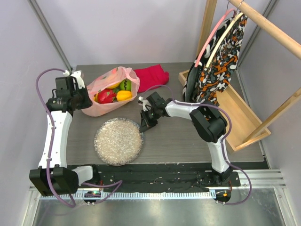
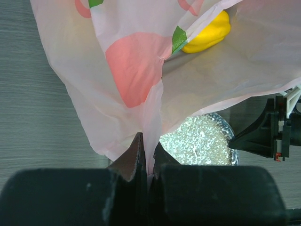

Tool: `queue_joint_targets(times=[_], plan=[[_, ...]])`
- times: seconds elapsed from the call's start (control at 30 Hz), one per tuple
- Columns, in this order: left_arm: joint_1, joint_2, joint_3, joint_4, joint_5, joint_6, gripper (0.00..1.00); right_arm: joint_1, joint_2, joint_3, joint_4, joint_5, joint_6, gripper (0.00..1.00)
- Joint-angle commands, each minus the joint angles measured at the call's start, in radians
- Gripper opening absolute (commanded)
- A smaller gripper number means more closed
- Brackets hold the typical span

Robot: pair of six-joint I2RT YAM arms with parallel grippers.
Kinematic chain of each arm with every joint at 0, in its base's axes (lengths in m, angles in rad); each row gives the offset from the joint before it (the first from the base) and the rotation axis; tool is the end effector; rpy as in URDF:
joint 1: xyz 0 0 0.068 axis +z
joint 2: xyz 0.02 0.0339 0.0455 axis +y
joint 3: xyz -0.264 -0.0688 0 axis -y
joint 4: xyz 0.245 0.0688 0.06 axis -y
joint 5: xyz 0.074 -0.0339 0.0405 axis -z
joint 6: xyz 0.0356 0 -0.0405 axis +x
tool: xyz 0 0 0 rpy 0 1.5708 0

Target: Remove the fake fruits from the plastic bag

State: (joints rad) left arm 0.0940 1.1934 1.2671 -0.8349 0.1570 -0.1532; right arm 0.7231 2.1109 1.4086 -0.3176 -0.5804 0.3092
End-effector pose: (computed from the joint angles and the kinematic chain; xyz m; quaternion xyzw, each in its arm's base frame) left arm 0.2411 0.0171 0.3615 -0.0823 0.9132 -0.0837 0.3903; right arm 0.3139 0.3030 0.1390 -0.2656 0.8864 0.3681 0.0908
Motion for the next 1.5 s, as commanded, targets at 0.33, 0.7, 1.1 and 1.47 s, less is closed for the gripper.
queue_joint_targets(times=[0.33,0.7,1.1,1.47], plan=[[0.007,-0.081,-0.072,-0.006,0.105,-0.043,0.00,-0.246,-0.405,-0.206,-0.287,0.163,-0.304,0.41],[0.042,-0.227,-0.236,-0.004,0.159,-0.112,0.01,-0.025,-0.553,0.153,-0.167,0.117,-0.528,0.53],[0.067,-0.307,-0.232,-0.058,0.167,-0.105,0.01,0.110,-0.146,0.424,0.103,0.304,-0.414,0.35],[0.112,-0.330,-0.239,-0.063,0.216,-0.137,0.02,0.133,-0.080,0.405,0.089,0.292,-0.494,0.49]])
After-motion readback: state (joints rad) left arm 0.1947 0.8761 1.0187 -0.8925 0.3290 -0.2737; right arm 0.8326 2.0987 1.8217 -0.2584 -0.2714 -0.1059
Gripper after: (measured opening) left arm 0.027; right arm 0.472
